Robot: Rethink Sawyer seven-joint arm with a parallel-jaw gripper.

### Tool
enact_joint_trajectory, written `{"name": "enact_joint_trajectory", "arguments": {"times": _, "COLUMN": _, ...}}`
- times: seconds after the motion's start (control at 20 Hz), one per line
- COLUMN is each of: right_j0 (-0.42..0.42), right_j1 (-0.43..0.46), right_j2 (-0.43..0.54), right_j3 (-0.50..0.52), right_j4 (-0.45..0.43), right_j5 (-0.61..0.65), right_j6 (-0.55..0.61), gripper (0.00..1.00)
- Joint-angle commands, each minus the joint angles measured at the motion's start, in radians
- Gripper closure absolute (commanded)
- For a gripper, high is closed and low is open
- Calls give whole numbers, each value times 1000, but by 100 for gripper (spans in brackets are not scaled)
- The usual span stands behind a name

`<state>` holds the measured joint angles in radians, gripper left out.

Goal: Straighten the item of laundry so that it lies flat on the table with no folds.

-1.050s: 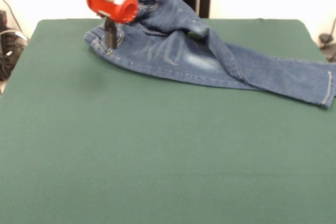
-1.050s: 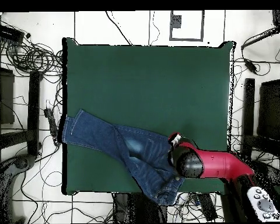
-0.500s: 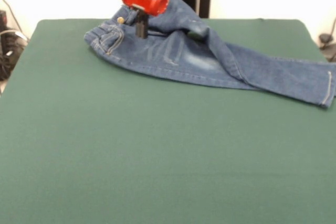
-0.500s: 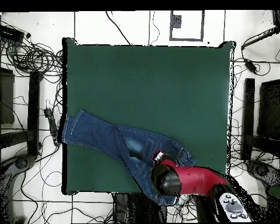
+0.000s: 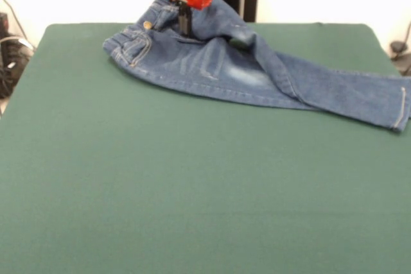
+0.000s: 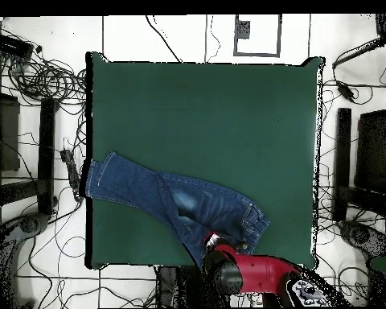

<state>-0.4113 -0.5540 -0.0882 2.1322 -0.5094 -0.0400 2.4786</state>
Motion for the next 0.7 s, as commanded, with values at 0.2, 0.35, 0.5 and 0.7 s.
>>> {"name": "enact_joint_trajectory", "arguments": {"times": 0.2, "right_j0": 53, "right_j1": 231, "right_j2": 4, "right_j3": -107, "right_j4": 87, "right_j5": -128, "right_j6": 140, "gripper": 100}}
{"name": "enact_joint_trajectory", "arguments": {"times": 0.35, "right_j0": 32, "right_j1": 257, "right_j2": 27, "right_j3": -166, "right_j4": 73, "right_j5": -90, "right_j6": 88, "gripper": 100}}
{"name": "enact_joint_trajectory", "arguments": {"times": 0.5, "right_j0": 50, "right_j1": 279, "right_j2": 30, "right_j3": -213, "right_j4": 86, "right_j5": -54, "right_j6": 70, "gripper": 100}}
{"name": "enact_joint_trajectory", "arguments": {"times": 0.7, "right_j0": 60, "right_j1": 297, "right_j2": 26, "right_j3": -226, "right_j4": 110, "right_j5": -106, "right_j6": 99, "gripper": 100}}
